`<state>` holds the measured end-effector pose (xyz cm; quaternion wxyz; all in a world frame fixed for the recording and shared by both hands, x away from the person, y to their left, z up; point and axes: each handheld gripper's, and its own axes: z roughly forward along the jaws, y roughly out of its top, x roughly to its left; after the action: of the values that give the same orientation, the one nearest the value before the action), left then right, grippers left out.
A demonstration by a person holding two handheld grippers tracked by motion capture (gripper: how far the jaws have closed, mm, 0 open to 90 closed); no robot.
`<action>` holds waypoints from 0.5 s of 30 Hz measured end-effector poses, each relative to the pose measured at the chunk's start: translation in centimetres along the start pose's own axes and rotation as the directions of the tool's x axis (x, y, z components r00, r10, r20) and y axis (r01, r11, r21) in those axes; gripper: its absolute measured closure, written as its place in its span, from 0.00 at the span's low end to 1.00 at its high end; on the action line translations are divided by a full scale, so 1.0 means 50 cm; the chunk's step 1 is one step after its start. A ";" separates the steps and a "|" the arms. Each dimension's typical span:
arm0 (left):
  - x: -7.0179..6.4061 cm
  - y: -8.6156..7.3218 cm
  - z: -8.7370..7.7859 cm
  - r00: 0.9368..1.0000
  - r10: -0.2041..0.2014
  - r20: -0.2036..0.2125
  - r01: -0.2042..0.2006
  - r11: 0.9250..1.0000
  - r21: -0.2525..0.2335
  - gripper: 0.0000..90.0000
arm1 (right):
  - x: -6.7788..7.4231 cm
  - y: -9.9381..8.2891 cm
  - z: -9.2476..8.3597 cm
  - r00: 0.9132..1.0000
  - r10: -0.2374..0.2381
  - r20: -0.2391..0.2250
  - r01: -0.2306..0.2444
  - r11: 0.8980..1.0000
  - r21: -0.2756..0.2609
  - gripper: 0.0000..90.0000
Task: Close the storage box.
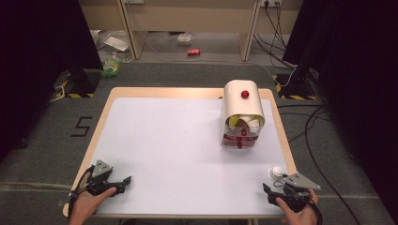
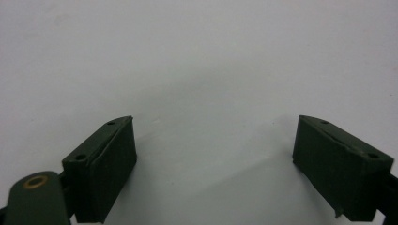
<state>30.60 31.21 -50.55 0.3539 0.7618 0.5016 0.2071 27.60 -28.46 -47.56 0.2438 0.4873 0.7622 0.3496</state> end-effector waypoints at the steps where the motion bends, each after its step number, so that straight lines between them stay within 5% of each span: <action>1: 0.000 0.000 0.000 1.000 0.000 0.000 0.000 1.000 0.000 0.14 | 0.000 -0.003 -0.001 1.000 0.000 -0.004 0.000 1.000 0.006 0.19; 15: 0.000 0.000 0.000 1.000 0.000 -0.001 0.000 1.000 0.000 0.14 | -0.001 -0.032 -0.012 1.000 0.008 -0.015 -0.007 0.999 0.042 0.19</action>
<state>30.59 31.20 -50.55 0.3538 0.7617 0.5016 0.2075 26.27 -29.13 -48.42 0.2265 0.4924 0.7693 0.3383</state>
